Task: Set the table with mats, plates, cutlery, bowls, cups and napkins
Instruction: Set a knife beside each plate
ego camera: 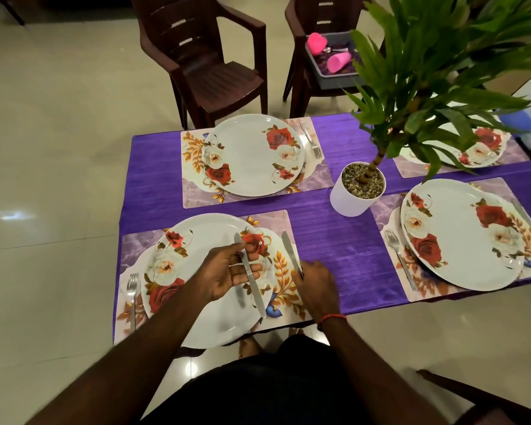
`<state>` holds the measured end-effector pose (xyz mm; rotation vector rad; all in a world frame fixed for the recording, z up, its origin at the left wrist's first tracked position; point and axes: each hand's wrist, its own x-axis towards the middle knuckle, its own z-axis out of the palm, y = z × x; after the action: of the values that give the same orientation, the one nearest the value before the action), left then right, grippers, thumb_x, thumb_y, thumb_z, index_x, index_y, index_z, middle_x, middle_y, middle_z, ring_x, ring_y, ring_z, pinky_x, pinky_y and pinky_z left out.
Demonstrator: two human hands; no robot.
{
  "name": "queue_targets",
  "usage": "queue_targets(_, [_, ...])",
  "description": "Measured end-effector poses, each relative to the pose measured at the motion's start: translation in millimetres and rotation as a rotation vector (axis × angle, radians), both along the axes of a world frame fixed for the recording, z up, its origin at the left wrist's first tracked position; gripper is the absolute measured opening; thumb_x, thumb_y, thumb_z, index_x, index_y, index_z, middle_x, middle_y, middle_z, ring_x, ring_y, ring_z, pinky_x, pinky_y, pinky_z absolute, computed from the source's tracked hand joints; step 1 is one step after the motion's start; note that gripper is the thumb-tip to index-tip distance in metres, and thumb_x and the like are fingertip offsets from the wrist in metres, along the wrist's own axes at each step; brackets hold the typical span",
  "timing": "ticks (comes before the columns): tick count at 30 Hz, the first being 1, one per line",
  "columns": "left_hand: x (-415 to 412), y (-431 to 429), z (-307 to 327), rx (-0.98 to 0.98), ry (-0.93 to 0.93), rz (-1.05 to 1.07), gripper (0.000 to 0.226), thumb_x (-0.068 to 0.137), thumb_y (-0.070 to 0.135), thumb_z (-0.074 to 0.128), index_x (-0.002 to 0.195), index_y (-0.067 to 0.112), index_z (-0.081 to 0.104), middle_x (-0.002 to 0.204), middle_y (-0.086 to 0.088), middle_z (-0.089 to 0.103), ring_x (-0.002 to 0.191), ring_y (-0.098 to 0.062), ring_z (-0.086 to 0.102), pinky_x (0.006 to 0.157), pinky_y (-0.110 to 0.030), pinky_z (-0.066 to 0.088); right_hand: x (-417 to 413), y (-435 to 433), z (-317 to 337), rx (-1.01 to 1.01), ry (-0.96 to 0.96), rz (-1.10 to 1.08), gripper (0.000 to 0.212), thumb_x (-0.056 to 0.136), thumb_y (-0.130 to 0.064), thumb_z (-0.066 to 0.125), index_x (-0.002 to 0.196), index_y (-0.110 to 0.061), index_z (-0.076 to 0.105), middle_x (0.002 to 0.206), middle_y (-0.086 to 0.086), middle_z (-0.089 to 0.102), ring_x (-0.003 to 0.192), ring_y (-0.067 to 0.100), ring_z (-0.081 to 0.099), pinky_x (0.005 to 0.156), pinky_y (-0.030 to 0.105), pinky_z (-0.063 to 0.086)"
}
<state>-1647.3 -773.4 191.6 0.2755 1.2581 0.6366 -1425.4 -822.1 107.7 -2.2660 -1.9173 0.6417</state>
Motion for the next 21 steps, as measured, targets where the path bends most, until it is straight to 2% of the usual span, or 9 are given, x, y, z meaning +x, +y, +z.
queue_targets(4, [-2.4,0.2,1.2,-0.008,0.003,0.004,0.030,0.103,0.022,0.057,0.121,0.000,0.065,0.112,-0.023,0.074,0.101,-0.041,0.073,0.082,-0.050,0.062,-1.4,-0.7,1.8,0.018,-0.007,0.008,0.034,0.105,-0.039,0.044,0.120,-0.014,0.062,0.112,0.006,0.064,0.102,0.018,0.061,0.090,0.029,0.051])
queue_targets(10, [-3.1,-1.7,1.4,-0.012,-0.004,0.011,0.030,0.104,0.022,0.056,0.123,0.000,0.063,0.110,-0.022,0.074,0.100,-0.041,0.073,0.078,-0.049,0.063,-1.4,0.5,1.9,0.024,0.011,-0.002,0.031,0.104,-0.037,0.046,0.112,-0.014,0.065,0.104,0.005,0.065,0.095,0.016,0.061,0.085,0.029,0.053])
queue_targets(21, [-6.1,-8.0,-1.4,0.000,-0.012,0.025,0.031,0.104,0.023,0.055,0.122,0.000,0.065,0.111,-0.021,0.074,0.100,-0.040,0.073,0.082,-0.049,0.062,-3.0,0.5,0.7,0.004,0.011,-0.019,0.030,0.103,-0.037,0.049,0.114,-0.015,0.066,0.104,0.005,0.064,0.094,0.016,0.060,0.084,0.029,0.055])
